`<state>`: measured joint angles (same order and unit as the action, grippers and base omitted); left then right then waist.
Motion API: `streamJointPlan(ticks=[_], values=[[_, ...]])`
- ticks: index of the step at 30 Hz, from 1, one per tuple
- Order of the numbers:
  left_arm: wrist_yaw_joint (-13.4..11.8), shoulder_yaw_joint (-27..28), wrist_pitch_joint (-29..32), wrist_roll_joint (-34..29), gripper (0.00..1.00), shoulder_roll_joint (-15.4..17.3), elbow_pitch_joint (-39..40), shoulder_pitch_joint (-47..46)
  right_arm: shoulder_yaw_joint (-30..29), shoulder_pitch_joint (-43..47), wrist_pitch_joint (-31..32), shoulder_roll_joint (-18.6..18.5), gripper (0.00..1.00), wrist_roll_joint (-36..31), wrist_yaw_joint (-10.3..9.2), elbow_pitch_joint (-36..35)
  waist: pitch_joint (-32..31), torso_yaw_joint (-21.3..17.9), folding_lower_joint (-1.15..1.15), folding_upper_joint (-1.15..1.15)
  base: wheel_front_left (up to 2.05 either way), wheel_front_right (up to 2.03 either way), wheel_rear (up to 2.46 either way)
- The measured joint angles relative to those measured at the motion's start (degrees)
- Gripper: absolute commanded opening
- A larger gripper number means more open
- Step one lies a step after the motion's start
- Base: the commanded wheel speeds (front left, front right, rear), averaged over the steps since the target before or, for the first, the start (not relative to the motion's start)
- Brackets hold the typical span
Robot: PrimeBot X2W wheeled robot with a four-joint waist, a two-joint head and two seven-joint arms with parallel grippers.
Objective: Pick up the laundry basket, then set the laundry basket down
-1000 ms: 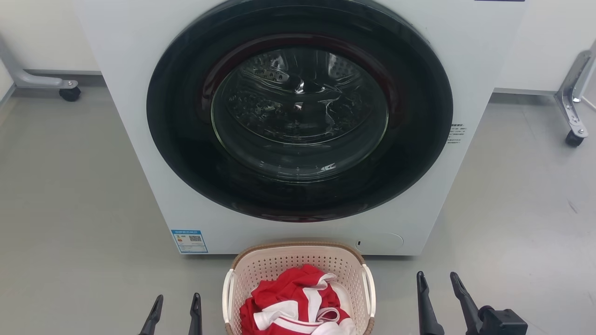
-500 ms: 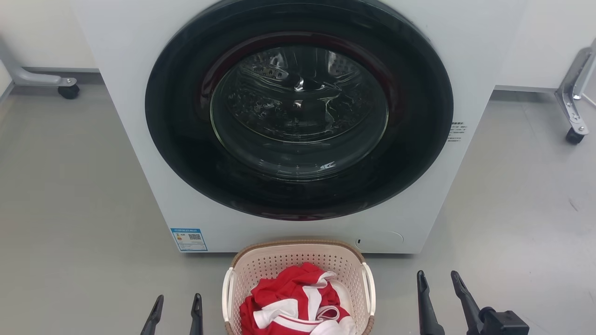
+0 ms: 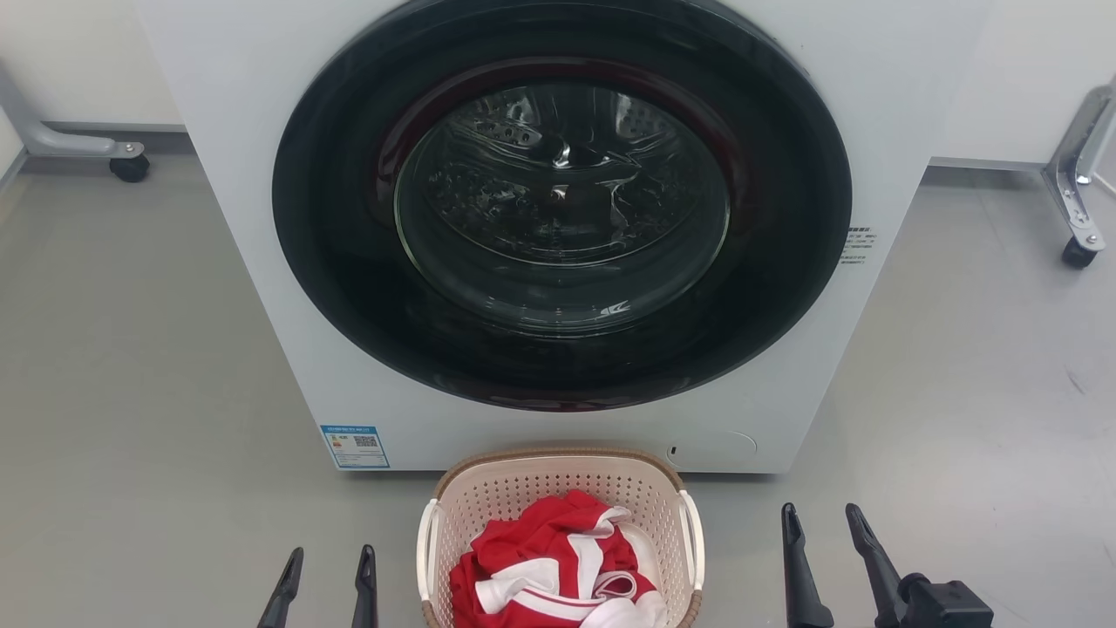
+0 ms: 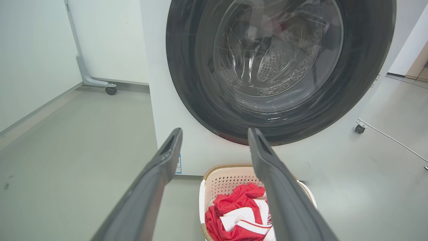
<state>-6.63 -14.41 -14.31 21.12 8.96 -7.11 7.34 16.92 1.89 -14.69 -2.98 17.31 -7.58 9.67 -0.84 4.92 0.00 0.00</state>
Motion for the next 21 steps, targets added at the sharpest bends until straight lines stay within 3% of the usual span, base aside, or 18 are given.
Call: streamJointPlan(ticks=[1,2,11,21], values=[[0.00,0.13,0.00,-0.07,1.00,0.00,0.02,0.00,-0.04,0.02,0.00,0.00,1.00,-0.05,0.00,-0.02,0.02,0.00,0.00,0.00,0.00,0.00,0.00],[0.00,0.35,0.01,-0.09,0.00,-0.02,0.09,0.00,-0.08,0.03,0.01,0.01,0.00,-0.05,0.00,-0.02,0.05,0.01,0.00,0.00,0.00,0.00,0.00],[0.23,0.76,0.69,1.09,0.00,-0.53,-3.01,0.80,-0.47,1.52,0.41,0.02,0.00,1.48,0.49,2.98,0.11,-0.10,0.00,0.00,0.00,0.00,0.00],[1.68,2.63,2.85,8.12,0.00,-1.12,-3.60,0.18,-2.76,1.08,2.34,0.08,0.00,8.76,1.62,3.19,0.20,-0.66,0.00,0.00,0.00,0.00,0.00]])
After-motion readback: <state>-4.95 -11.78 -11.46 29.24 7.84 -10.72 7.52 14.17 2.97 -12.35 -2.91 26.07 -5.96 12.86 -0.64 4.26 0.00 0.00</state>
